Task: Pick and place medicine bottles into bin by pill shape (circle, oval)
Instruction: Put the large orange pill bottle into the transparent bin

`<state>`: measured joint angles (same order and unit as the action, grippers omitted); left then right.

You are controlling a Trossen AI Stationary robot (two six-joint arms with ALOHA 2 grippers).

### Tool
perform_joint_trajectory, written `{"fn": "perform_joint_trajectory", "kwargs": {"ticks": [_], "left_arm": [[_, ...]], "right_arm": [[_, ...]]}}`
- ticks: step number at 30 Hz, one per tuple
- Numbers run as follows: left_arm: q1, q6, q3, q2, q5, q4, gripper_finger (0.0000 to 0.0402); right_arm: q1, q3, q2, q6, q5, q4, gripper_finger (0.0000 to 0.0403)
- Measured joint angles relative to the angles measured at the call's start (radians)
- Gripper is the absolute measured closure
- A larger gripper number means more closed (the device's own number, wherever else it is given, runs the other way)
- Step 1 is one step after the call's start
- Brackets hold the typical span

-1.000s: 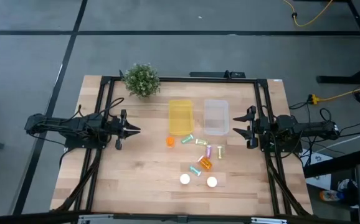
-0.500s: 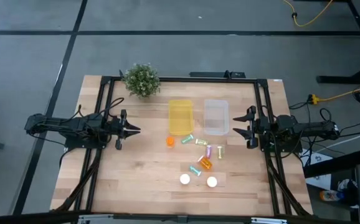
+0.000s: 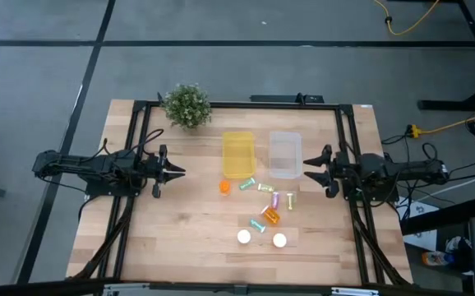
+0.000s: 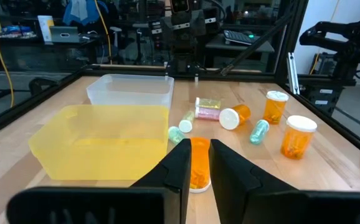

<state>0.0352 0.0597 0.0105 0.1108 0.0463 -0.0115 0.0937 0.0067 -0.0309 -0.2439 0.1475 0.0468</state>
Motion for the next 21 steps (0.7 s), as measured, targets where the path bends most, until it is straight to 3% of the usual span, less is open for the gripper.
{"fn": "perform_joint_trajectory", "kwargs": {"ticks": [6,11,16,21], "left_arm": [[0.0,0.0,0.0,0.0,0.0,0.0,0.0351],[0.0,0.0,0.0,0.0,0.0,0.0,0.0351],[0.0,0.0,0.0,0.0,0.0,0.0,0.0351],[0.0,0.0,0.0,0.0,0.0,0.0,0.0351]], "right_arm": [[0.0,0.0,-0.102,-0.122,-0.149,-0.025,0.0189],[0.0,0.0,-0.251,-0.175,-0.131,-0.026,0.0189],[0.0,0.0,-0.343,-0.18,0.049,0.05,0.0189],[0.0,0.0,-0.372,-0.086,0.278,0.293,0.0189]]}}
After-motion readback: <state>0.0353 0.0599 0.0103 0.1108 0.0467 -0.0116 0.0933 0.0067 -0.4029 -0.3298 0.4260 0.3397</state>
